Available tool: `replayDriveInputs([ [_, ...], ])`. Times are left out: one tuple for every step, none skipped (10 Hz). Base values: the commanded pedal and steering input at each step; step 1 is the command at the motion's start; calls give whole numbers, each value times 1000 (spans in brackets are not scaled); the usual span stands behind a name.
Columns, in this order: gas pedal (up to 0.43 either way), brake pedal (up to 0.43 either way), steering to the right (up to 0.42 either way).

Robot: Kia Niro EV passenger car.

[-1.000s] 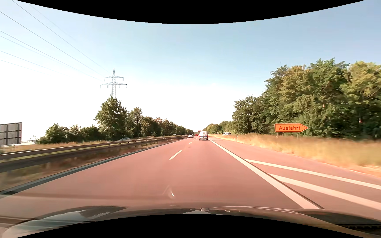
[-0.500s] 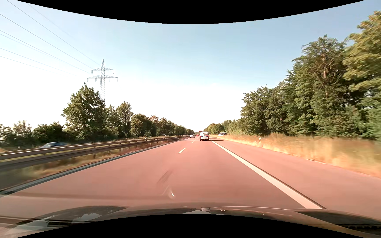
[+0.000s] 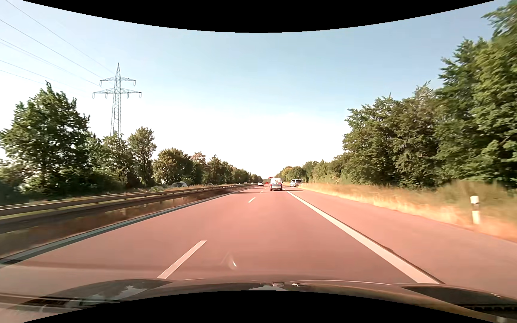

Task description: Follow the waypoints while adhering to traffic rules and regulations

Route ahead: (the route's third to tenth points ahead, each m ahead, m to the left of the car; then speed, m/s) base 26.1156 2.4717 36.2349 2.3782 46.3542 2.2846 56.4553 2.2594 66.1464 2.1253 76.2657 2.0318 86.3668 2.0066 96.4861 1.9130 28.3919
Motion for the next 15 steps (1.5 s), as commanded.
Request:
replayDriveInputs([
  [169,6,0],
  [169,6,0],
  [169,6,-1],
  [169,6,-2],
  [169,6,-2],
  [169,6,-3],
  [169,6,-3],
  [169,6,-3],
  [169,6,-2],
  [169,6,-2],
  [169,0,-3],
  [169,6,-2],
  [169,6,-2],
  [169,6,-1],
  [169,6,-1],
])
